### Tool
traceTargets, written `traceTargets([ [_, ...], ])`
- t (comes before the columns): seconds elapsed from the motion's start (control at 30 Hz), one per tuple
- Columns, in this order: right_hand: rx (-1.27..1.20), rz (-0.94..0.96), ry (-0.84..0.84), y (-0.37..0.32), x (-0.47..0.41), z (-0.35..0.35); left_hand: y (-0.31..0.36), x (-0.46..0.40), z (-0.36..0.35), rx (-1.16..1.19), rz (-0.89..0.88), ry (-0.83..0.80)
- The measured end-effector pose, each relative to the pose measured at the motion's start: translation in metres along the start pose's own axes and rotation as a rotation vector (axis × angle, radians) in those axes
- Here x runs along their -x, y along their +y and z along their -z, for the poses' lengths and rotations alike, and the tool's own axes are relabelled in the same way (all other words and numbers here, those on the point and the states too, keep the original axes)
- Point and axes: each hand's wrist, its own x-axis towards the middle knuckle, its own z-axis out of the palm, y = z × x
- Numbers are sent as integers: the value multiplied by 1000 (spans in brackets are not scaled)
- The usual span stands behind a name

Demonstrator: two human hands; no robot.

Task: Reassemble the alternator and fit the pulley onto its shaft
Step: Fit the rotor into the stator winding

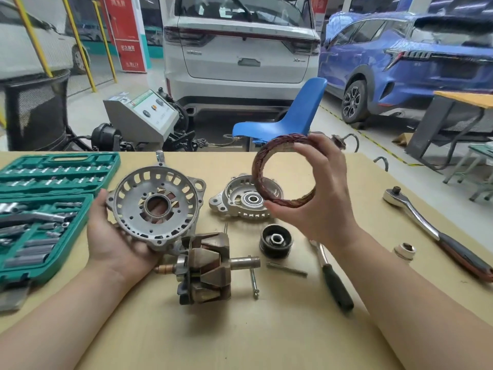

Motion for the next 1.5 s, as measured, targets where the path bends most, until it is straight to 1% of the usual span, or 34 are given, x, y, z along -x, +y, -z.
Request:
traceTargets([
  [0.1, -52, 110, -55, -41, 2, -10, 3, 1, -1, -16, -3, 28],
  [0.2, -116, 159, -102, -70, 4, -17, 8, 2, -2, -31, 2, 52],
  [0.3, -207, 120, -96, -87, 4, -18, 13, 0, 1, -72, 14, 76],
  [0.4, -303, 45, -48, -97, 4, -17, 17, -4, 8, -139, 31, 80],
  [0.53, -395, -6, 0, -106, 3, -15, 23, -11, 13, -191, 58, 72],
  [0.6, -434, -42, 15, -111, 5, -14, 25, -13, 13, -267, 17, 100],
  [0.67, -469, -98, 24, -116, 10, -15, 31, -14, 14, -440, -86, 216],
  [0.7, -484, -127, 24, -119, 13, -15, 34, -12, 18, -623, -179, 301],
  [0.73, -499, -154, 19, -121, 15, -16, 39, -8, 22, -888, -333, 394],
  [0.77, -513, -174, 11, -123, 18, -18, 42, 1, 25, -1152, -547, 454],
  [0.8, -523, -187, 2, -126, 19, -19, 41, 15, 25, -1271, -825, 410],
  [0.83, -530, -194, -7, -127, 21, -20, 35, 34, 19, -1241, -1045, 219],
  [0.87, -535, -200, -13, -128, 22, -21, 24, 52, 13, -1188, -1161, -32],
  [0.9, -536, -205, -16, -128, 22, -21, 10, 66, 10, -1164, -1202, -258],
  [0.93, -537, -212, -16, -127, 23, -21, -4, 76, 8, -1183, -1190, -410],
  [0.97, -538, -224, -12, -126, 24, -21, -14, 81, 8, -1199, -1137, -493],
  [1.0, -541, -242, -9, -124, 24, -20, -18, 82, 8, -1175, -1052, -517],
  [1.13, -550, -319, 16, -123, 25, -16, -15, 66, 5, -943, -693, -499],
  [1.2, -588, -370, 29, -128, 24, -17, -15, 59, -4, -876, -578, -540],
  [1.27, -677, -455, 46, -135, 22, -16, -17, 54, -11, -853, -540, -582],
  [1.4, -894, -594, 46, -148, 16, -17, -14, 45, -22, -834, -540, -723],
  [1.5, -998, -633, 16, -152, 13, -18, -13, 44, -25, -788, -523, -738],
])
